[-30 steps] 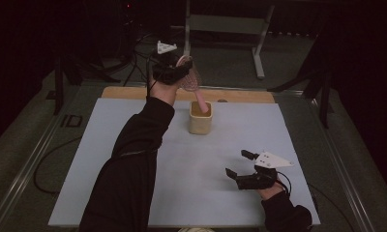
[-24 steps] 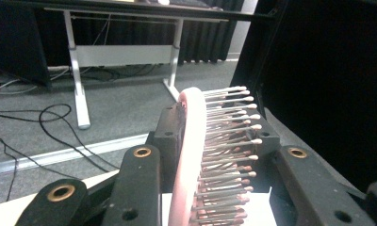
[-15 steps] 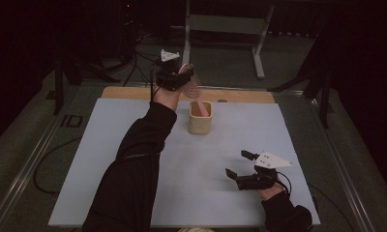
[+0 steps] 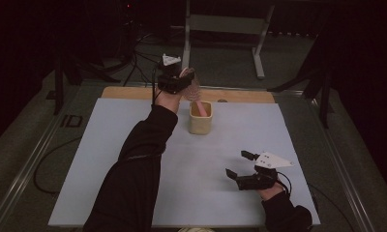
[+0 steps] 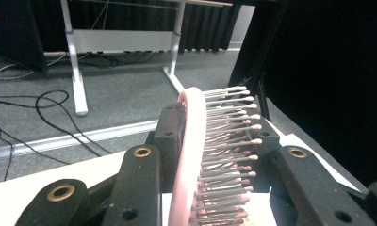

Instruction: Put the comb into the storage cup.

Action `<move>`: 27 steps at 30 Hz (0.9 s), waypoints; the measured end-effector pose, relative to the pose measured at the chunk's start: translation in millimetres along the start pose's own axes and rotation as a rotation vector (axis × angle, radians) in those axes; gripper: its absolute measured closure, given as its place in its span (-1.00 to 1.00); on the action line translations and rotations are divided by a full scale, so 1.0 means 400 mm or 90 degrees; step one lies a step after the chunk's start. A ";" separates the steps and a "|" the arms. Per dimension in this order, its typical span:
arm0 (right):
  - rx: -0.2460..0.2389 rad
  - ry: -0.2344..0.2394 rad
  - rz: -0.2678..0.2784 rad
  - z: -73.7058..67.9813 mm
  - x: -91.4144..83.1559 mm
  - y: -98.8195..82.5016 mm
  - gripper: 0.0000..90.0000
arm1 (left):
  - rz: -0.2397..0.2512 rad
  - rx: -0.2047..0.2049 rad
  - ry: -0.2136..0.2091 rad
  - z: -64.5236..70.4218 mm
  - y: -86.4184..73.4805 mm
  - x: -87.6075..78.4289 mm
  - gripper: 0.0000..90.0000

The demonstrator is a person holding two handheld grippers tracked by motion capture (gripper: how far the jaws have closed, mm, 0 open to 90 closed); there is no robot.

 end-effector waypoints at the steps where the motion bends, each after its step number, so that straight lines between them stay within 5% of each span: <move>1: 0.000 0.000 0.000 0.000 0.000 0.000 -0.80 | 0.000 0.000 0.000 0.000 0.000 0.000 0.48; 27: 0.001 0.000 -0.003 0.002 0.000 -0.002 -0.80 | -0.037 -0.010 -0.017 -0.003 -0.046 0.053 0.46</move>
Point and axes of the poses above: each handheld gripper's, and its own axes: x roughly forward along the jaws, y roughly out of its top, z roughly to its right, the point moved 4 cm from there along x, roughly forward along the jaws, and after that the axes turned 10 degrees about -z, right-handed, at the moved point
